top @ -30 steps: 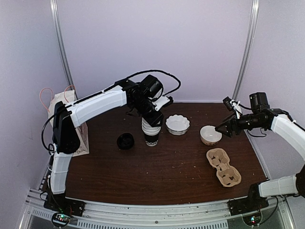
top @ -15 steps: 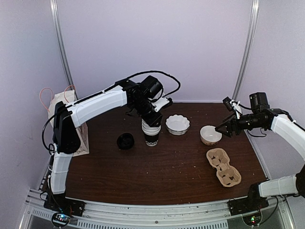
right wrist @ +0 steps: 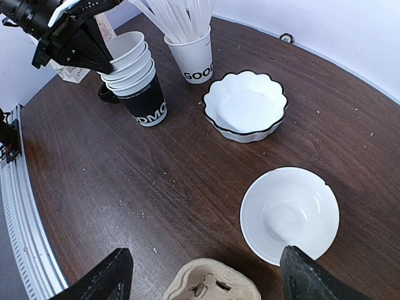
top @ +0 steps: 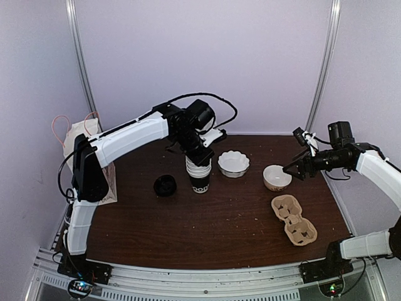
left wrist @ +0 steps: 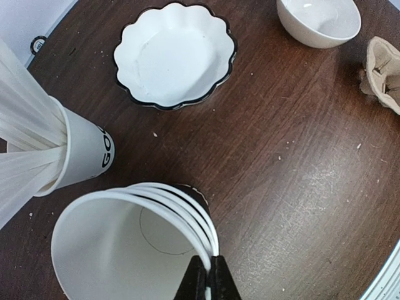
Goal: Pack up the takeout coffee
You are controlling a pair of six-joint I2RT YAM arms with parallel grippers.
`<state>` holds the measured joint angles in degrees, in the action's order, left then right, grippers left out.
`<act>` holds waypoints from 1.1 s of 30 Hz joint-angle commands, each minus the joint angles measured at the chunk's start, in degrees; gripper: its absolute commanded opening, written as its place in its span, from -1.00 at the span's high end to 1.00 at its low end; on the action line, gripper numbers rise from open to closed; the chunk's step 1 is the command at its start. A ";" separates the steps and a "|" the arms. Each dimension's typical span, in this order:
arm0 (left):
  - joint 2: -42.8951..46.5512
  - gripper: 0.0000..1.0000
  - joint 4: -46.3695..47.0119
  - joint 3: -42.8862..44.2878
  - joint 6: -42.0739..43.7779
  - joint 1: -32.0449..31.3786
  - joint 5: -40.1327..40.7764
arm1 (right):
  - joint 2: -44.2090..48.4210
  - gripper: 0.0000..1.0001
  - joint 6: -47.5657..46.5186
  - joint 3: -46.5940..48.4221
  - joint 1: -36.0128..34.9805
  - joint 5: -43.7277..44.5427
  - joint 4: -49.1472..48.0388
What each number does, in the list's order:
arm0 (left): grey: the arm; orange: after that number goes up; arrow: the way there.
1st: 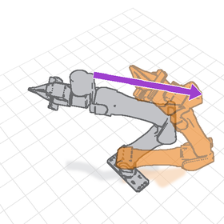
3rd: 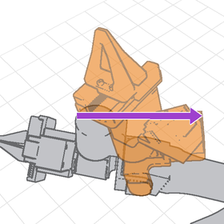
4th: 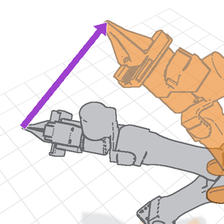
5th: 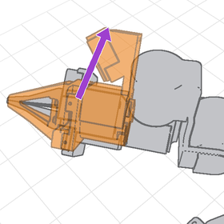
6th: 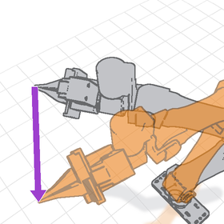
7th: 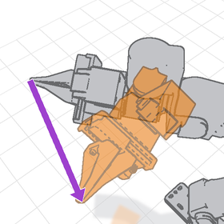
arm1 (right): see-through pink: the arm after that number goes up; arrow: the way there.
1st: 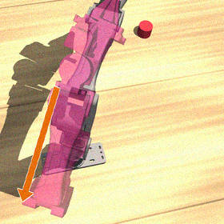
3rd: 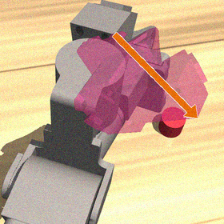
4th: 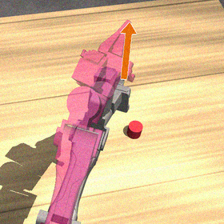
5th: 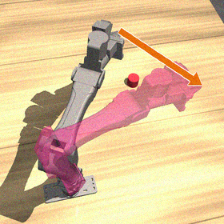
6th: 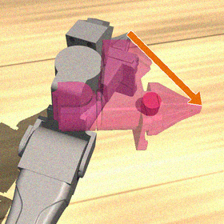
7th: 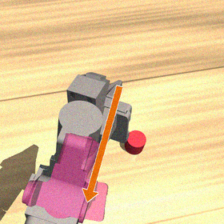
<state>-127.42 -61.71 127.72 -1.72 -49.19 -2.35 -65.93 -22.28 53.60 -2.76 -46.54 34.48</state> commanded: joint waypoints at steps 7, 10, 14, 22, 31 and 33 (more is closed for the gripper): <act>4.77 1.00 -0.41 2.06 1.16 -0.20 -2.46 | -3.28 -0.63 11.87 3.22 -3.21 -1.60 -4.60; 5.25 1.00 2.28 -0.17 1.13 -0.21 -2.93 | -7.47 -0.64 15.75 7.93 -7.82 -0.20 -4.80; 5.24 1.00 5.31 -2.08 0.74 -0.20 -3.98 | -15.19 -0.61 22.89 14.00 -14.83 2.43 -6.48; 4.71 1.00 5.33 -1.80 -1.66 -0.20 -3.63 | -28.82 -0.35 34.78 20.56 -21.01 -0.81 -12.42; 5.86 1.00 7.09 -2.87 -3.21 -0.21 -5.10 | -37.29 -0.31 45.32 24.70 -21.76 -6.82 -18.52; 5.91 1.00 7.06 -2.76 -3.18 -0.21 -4.87 | -37.75 -0.33 45.24 24.95 -21.76 -6.99 -18.54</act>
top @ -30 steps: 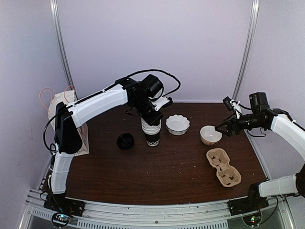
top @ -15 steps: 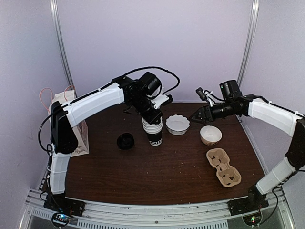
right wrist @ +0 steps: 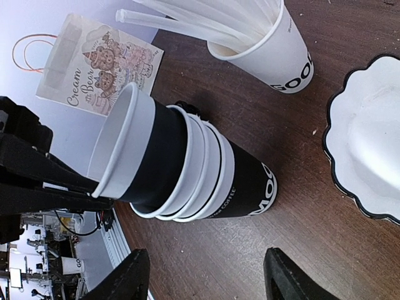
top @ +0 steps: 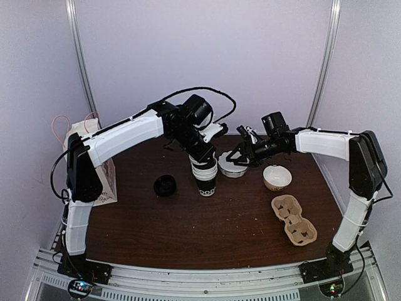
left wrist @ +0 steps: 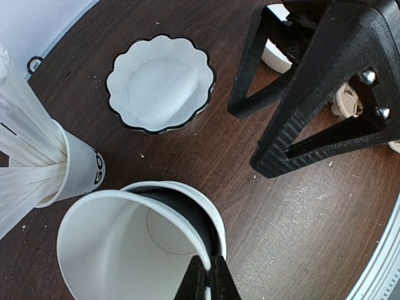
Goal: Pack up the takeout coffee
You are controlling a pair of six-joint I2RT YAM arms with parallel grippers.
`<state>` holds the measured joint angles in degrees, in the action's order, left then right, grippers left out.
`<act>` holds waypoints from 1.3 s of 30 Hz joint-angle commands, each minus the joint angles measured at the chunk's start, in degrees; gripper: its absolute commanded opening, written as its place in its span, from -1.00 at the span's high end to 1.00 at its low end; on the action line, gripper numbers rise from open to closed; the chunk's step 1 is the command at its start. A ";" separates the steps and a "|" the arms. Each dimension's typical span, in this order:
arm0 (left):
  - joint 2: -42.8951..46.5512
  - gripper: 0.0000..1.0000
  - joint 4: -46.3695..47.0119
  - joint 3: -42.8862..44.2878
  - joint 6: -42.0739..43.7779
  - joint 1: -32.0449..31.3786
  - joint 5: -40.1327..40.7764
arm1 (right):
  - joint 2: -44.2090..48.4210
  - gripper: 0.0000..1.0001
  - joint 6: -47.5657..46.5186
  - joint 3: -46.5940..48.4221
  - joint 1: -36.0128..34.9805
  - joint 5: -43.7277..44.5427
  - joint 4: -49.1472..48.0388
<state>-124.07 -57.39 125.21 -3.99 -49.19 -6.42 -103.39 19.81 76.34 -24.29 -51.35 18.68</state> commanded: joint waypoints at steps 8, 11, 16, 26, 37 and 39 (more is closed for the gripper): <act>7.03 1.00 -0.98 2.91 1.38 -1.83 3.82 | 3.96 -0.37 -0.48 0.92 -0.16 -2.01 -1.19; 10.14 1.00 -1.05 1.51 1.93 -1.96 4.11 | 6.82 -0.38 -3.55 0.53 0.01 -1.55 1.33; 14.36 1.00 -4.61 2.55 2.96 -2.88 5.51 | 13.30 -0.43 -11.24 0.99 2.22 -1.40 8.83; 24.88 1.00 -10.64 -7.76 13.10 -14.42 9.63 | 27.20 -0.49 -34.73 2.82 11.61 3.26 29.21; 25.73 1.00 -0.93 -27.57 9.48 -21.44 13.68 | 34.05 -0.51 -42.57 -12.56 14.87 11.01 25.25; 25.63 1.00 1.86 -29.61 8.33 -21.56 12.76 | 34.47 -0.51 -42.58 -14.70 15.46 10.10 23.83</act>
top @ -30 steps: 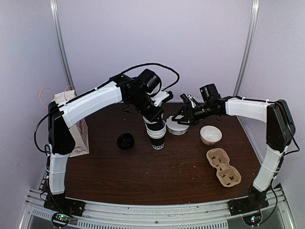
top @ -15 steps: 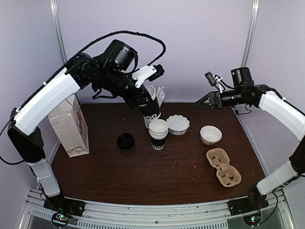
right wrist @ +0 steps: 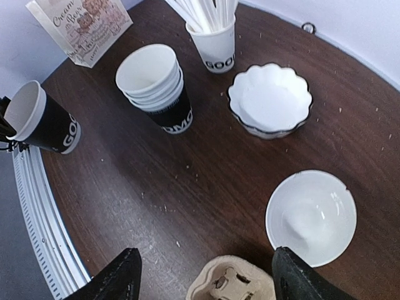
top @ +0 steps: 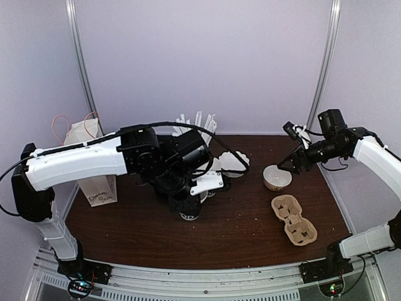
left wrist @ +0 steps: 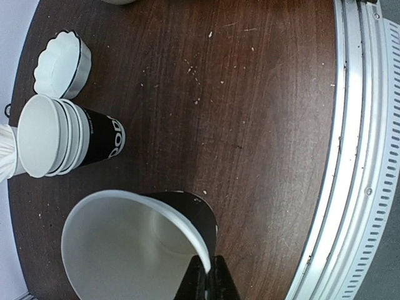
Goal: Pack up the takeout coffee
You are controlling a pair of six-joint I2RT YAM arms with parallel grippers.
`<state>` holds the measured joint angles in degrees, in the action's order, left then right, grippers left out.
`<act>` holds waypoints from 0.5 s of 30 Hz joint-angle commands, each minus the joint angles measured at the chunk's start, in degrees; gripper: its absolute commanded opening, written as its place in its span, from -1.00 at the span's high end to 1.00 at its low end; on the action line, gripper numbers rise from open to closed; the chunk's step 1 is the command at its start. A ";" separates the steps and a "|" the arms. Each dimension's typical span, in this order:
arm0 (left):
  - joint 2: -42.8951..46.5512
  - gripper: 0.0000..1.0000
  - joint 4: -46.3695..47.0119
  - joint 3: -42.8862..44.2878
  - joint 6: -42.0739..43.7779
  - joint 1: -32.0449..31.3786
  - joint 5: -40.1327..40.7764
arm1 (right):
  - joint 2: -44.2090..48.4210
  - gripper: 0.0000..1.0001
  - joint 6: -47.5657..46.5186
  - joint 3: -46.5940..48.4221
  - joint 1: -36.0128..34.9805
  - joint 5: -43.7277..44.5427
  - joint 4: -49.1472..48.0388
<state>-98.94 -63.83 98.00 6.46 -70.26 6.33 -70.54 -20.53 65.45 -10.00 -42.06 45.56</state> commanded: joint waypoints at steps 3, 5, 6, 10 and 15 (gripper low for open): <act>0.06 1.00 11.42 -5.15 -2.53 -0.65 -0.39 | 1.58 -0.51 -2.63 -5.27 1.34 0.99 -3.84; -0.60 1.00 12.35 -5.92 -2.78 -0.67 -0.16 | 1.64 -0.52 -2.42 -5.85 1.39 1.10 -4.41; -0.83 1.00 13.06 -6.42 -2.85 -0.67 0.01 | 1.68 -0.52 -2.41 -6.06 1.34 1.11 -4.57; -2.15 1.00 14.85 -7.12 -3.01 -0.67 -0.26 | 1.46 -0.52 -2.42 -6.43 1.39 1.11 -5.10; -3.90 1.00 16.45 -7.19 -3.82 -0.67 -2.10 | 1.84 -0.53 -2.62 -7.66 1.38 1.32 -5.89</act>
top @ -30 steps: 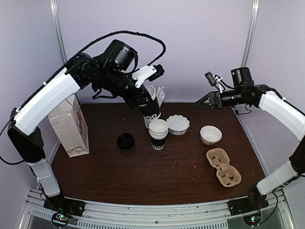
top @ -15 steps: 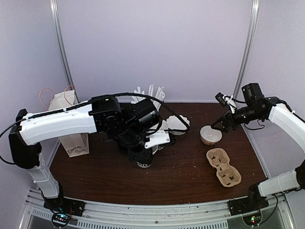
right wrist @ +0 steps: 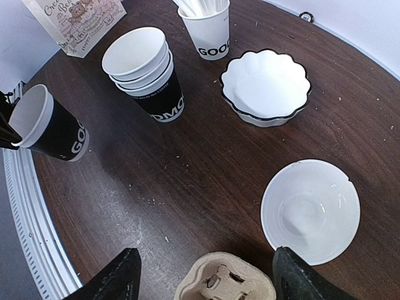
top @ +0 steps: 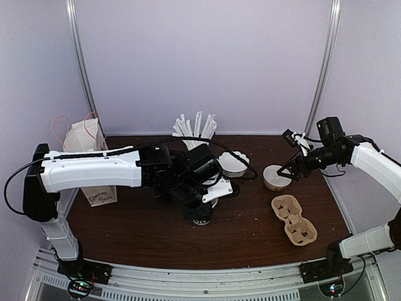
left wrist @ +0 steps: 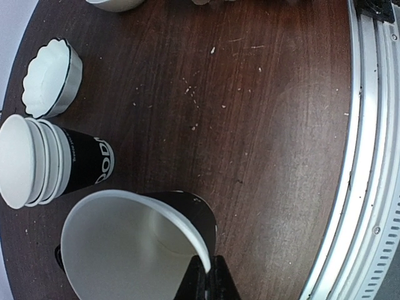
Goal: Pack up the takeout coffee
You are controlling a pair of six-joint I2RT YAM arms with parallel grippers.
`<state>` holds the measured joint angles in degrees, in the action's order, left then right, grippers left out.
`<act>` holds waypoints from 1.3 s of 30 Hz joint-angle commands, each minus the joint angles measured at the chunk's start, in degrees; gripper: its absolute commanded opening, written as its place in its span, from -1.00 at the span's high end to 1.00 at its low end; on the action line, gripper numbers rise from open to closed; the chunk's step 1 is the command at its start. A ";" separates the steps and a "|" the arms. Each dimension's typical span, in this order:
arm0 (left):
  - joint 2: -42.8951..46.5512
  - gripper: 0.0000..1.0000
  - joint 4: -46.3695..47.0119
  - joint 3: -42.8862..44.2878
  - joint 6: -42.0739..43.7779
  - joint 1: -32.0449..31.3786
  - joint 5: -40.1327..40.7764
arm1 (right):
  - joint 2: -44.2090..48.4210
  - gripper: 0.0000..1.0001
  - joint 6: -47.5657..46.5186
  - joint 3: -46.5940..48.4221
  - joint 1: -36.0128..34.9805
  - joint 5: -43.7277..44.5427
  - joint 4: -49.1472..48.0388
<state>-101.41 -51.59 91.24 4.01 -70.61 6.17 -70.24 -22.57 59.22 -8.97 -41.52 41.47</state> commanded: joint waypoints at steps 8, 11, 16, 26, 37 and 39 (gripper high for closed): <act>-3.06 1.00 8.30 -2.78 -1.64 -0.32 -5.40 | 1.69 -0.53 -1.07 -2.22 0.36 1.00 -2.08; -4.13 1.00 8.61 -2.70 -1.64 -0.32 -5.48 | 1.68 -0.53 -1.15 -2.42 0.36 1.09 -2.23; -5.14 1.00 8.52 -2.56 -1.64 -0.32 -6.17 | 1.68 -0.53 -1.33 -2.71 0.35 1.05 -2.36; -5.64 0.79 8.35 -3.01 -1.11 -0.32 -8.09 | 1.51 -0.54 -1.43 -3.10 0.36 0.91 -2.62; -0.37 0.14 1.36 3.40 -0.48 -0.76 -9.00 | 1.78 -0.54 -1.49 -3.49 0.36 0.82 -2.75; 3.16 0.02 1.52 4.37 -0.41 -0.74 -8.14 | 1.64 -0.54 -1.51 -3.58 0.36 0.82 -2.84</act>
<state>-105.91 -48.80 91.35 3.14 -70.94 -1.54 -69.65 -23.81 56.62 -8.95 -41.28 39.53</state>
